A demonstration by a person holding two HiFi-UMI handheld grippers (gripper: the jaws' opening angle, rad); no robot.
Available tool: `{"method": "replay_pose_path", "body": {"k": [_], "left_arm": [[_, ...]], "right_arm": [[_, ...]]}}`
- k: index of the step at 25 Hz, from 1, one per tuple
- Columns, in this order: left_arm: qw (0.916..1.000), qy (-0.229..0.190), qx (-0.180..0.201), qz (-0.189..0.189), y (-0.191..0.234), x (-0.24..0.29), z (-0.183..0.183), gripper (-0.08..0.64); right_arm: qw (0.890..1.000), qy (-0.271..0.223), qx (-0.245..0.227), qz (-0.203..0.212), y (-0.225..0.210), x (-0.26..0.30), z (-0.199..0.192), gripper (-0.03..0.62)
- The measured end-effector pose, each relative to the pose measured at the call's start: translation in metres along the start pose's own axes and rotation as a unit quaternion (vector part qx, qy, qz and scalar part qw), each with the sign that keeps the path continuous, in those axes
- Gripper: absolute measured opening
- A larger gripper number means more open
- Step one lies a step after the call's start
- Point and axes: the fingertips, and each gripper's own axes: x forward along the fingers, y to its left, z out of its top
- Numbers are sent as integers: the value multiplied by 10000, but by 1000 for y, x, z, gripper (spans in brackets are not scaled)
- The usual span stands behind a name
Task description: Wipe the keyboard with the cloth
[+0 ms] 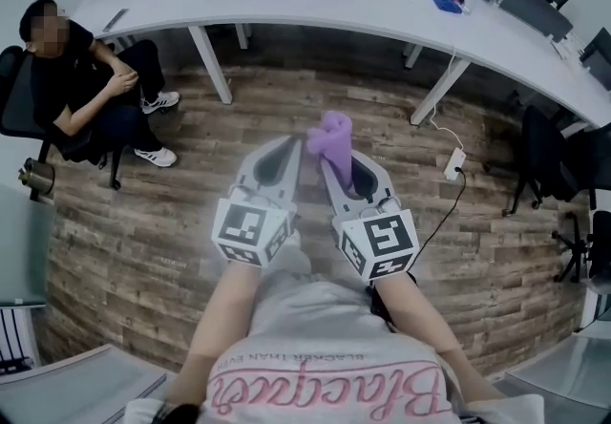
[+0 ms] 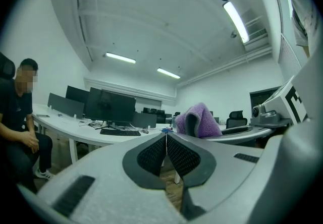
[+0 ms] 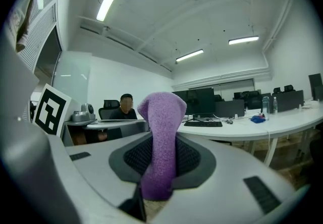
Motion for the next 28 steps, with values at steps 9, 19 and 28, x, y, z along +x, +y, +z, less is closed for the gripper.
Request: {"method": "replay_pose_path", "body": {"k": [9,19,28], "left_arm": [[9995,154,23,-259,80,57,1,8],[9989,249,-150,-375,137,93,-4,8],[9991,219,-220,-289,164,117,-4,8]], "right_arm": [[9999,41,-43,-119,-10,102,15,89],[9996,221,37,-174,-15,168,13,89],[9994,291,142,-155,-32,200,16,89]]}}
